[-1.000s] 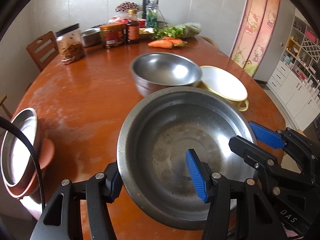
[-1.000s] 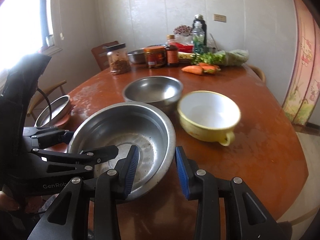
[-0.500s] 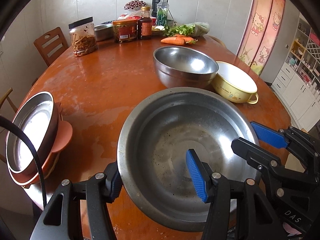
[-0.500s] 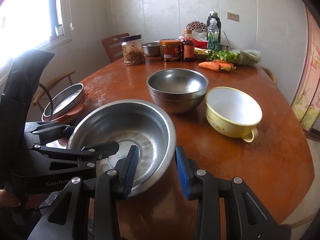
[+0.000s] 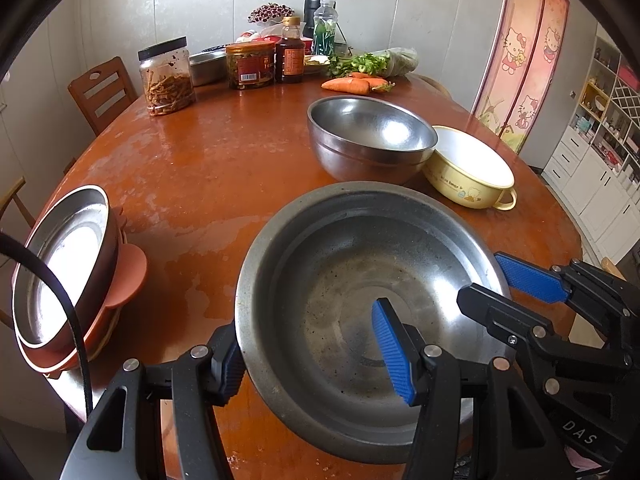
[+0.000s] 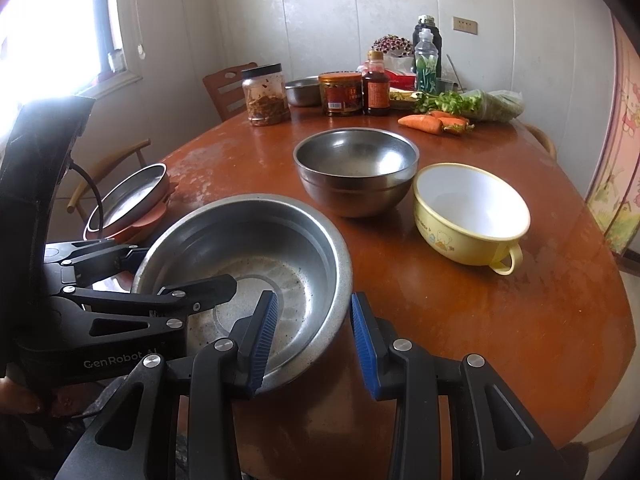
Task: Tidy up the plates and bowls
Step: 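Lift the steel basin with the left tool and carry it beside the stack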
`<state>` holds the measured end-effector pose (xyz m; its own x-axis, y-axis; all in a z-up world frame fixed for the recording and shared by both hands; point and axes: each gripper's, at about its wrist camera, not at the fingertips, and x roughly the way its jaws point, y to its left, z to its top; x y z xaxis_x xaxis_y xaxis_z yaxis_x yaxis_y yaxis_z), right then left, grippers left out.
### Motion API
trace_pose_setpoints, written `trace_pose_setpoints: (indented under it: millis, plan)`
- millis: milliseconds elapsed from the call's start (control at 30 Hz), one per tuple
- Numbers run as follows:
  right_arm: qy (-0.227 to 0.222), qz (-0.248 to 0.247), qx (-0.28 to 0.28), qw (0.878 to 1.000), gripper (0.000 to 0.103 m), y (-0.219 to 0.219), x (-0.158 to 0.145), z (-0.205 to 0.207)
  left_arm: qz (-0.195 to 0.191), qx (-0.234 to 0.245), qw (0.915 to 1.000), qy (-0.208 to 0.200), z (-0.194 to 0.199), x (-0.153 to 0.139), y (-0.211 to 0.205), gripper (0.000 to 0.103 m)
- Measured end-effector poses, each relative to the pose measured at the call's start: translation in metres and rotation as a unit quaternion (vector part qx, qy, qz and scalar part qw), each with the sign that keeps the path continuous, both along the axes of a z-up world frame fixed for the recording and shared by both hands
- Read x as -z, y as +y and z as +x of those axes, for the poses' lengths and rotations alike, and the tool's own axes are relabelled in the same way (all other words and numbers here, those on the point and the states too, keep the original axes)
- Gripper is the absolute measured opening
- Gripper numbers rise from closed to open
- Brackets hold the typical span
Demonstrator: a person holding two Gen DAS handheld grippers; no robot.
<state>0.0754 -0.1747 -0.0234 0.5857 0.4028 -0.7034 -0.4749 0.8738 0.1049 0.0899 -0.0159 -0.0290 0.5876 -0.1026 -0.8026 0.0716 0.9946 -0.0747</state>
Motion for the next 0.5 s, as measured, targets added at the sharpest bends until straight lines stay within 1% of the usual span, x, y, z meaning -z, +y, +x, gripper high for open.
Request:
trace_pose_setpoints:
  millis: [500]
  plan:
    - [0.006, -0.003, 0.002, 1.000, 0.040, -0.0006, 0.0028, 0.0013, 0.014, 0.005, 0.9999, 0.009, 0.0055, 0.0073, -0.0040, 0.058]
